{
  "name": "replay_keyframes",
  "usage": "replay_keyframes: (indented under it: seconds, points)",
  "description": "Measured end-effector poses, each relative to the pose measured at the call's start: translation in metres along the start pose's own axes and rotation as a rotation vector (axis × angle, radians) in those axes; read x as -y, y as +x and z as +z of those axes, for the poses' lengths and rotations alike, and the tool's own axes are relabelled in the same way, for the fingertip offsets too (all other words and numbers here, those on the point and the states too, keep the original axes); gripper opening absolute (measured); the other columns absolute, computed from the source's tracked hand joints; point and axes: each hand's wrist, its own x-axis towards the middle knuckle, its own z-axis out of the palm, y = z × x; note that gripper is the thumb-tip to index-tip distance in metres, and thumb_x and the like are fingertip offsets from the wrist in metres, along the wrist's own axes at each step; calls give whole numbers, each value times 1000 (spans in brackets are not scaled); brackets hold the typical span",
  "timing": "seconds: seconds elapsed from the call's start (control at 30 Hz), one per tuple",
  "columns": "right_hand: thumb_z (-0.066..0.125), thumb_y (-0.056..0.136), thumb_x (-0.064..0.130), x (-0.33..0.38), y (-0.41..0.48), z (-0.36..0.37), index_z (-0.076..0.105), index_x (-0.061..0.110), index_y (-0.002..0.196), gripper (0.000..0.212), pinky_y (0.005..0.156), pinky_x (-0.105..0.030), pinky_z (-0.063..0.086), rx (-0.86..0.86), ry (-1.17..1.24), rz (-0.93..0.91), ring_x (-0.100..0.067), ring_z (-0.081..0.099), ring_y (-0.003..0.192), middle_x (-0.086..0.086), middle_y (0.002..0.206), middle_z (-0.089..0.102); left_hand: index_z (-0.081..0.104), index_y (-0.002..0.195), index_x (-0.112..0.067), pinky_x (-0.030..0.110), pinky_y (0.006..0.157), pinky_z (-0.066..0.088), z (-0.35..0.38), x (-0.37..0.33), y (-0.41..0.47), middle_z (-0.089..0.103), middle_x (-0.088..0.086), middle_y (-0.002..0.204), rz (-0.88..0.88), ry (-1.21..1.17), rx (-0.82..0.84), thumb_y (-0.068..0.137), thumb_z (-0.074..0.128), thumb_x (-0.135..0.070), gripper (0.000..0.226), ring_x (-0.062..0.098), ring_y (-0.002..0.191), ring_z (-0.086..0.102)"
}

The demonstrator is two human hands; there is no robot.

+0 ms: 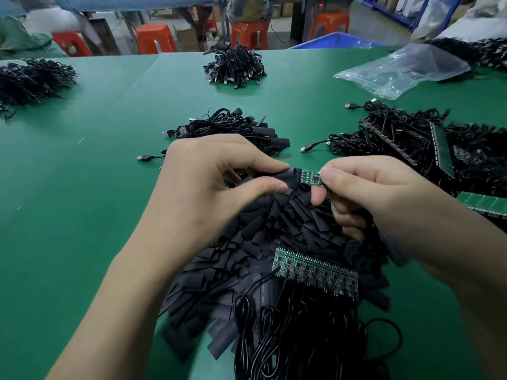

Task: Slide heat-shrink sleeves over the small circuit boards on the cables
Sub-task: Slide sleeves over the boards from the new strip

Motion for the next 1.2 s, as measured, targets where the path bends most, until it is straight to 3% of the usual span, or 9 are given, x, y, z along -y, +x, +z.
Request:
replay_keyframes:
  seconds: [0.2,0.33,0.5,0.7,0.9,1.07,1.2]
  points:
    - [49,92,37,3,-3,1,70,23,69,34,43,-21,39,45,37,13,-13,33,48,4,52,34,83,96,-22,31,71,55,-1,-2,0,75,-12,91,26,13,24,81,86,-29,18,6,84,69]
    - [52,105,27,2,-3,1,71,23,69,41,41,-21,38,54,53,30,-12,32,45,4,50,32,83,97,-22,32,73,55,-2,-4,-1,75,-10,92,29,41,23,80,86,-31,20,7,85,69]
    - [47,106,22,1,-4,-1,72,21,72,42,40,-23,38,47,29,59,-13,32,43,4,47,33,83,99,-26,36,72,56,-3,-7,-1,73,-12,93,63,100,100,82,79,-38,21,11,86,70]
    - [47,106,23,0,-4,0,72,20,71,43,38,-24,38,61,23,101,-13,32,42,2,48,33,82,102,-28,28,66,52,-4,-3,-1,74,-13,91,62,80,164,83,77,-38,22,4,77,65]
    - [46,106,21,1,-5,1,66,8,78,38,40,-23,41,38,-17,95,-14,34,42,2,47,33,82,102,-27,25,63,51,-1,0,-1,74,-10,87,34,23,182,84,79,-36,20,10,72,65]
    - [46,106,22,0,-4,1,69,18,71,42,41,-24,42,48,-27,99,-13,35,41,4,46,35,83,99,-26,17,66,49,2,-1,-1,73,-14,84,-2,50,132,83,80,-38,20,3,72,64]
    - [46,106,23,1,-4,0,70,21,72,41,42,-25,42,69,-55,106,-13,36,41,5,46,37,82,99,-24,25,70,54,5,-2,-1,75,-12,86,-11,56,110,83,82,-36,19,6,74,67]
